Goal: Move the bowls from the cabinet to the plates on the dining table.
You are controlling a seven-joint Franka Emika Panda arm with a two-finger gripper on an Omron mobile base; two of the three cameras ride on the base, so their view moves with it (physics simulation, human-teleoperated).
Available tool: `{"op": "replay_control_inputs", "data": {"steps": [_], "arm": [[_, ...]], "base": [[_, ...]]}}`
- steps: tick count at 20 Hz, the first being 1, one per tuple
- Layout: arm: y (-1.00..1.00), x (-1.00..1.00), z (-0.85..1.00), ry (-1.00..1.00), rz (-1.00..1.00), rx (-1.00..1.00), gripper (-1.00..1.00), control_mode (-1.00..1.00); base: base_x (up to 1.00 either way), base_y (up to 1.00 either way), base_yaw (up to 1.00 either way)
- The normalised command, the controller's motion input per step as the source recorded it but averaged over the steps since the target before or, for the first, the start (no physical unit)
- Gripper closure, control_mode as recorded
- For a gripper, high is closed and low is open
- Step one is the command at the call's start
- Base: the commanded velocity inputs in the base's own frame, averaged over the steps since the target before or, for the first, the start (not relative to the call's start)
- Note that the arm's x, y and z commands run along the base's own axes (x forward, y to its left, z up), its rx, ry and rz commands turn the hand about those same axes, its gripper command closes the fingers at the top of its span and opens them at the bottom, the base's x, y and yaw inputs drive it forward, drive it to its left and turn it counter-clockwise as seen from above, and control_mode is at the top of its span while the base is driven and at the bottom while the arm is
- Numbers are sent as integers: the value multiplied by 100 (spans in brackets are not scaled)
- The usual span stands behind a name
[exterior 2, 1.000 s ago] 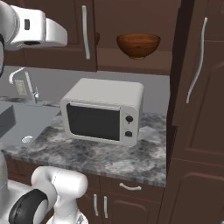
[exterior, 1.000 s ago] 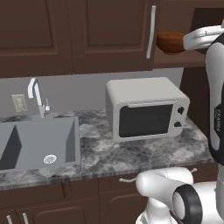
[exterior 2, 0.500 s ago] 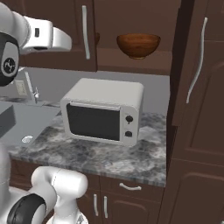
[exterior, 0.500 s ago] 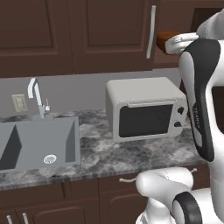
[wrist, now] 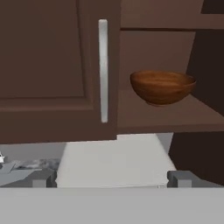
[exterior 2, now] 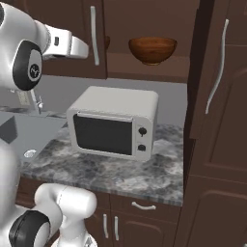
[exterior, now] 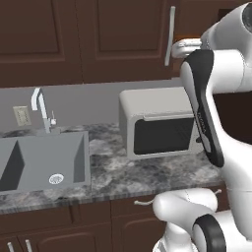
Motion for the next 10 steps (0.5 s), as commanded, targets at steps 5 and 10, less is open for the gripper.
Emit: {"op": "replay_control_inputs", "data": {"steps": [5, 10], "arm": [[0, 68, 0, 0, 0, 0, -100, -100], [0, 63, 3, 0, 0, 0, -100, -100]], "base": [[0, 0, 0], [0, 0, 0]]}}
